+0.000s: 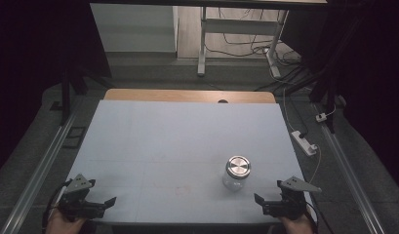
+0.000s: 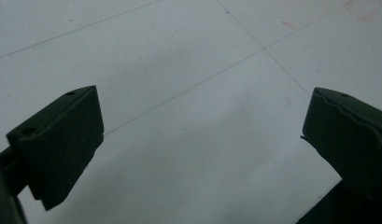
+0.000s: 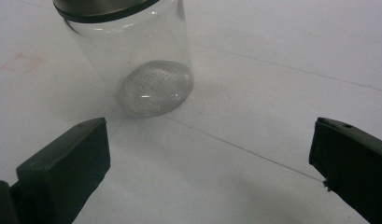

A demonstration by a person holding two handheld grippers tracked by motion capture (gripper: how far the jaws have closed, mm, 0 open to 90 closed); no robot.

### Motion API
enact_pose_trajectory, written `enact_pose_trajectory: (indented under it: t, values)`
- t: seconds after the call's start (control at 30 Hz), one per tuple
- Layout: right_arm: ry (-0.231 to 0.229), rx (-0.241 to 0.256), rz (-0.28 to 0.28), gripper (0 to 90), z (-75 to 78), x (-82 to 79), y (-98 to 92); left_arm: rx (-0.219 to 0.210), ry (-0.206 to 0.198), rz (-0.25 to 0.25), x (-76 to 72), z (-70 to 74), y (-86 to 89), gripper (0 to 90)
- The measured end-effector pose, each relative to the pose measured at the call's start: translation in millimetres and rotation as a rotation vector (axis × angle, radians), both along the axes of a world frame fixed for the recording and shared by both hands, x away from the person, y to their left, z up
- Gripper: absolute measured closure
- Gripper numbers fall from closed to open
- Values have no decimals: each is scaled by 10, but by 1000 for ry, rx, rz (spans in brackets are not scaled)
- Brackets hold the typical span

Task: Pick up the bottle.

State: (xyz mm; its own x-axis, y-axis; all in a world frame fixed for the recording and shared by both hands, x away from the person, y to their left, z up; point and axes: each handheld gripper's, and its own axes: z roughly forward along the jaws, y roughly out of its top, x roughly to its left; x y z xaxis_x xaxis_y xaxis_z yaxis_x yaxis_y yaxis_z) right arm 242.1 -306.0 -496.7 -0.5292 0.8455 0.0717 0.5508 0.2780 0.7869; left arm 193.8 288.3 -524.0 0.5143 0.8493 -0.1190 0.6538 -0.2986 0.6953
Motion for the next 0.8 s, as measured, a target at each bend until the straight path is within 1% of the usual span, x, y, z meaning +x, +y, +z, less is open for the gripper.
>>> enact_pose_trajectory:
  t: [0.27,0.37,0.5,0.8]
  values:
    - [7,-8,9,0,-3,6,16,-7,-4,-19,-11,3,2,0]
    - [9,-20,11,0,-4,6,29,-4,-3,-26,-7,1,-3,0]
    - [8,-23,13,0,-4,5,32,0,1,-32,-3,-1,-9,0]
    - [-4,-31,13,0,2,-5,42,-22,5,-30,-2,-1,17,0]
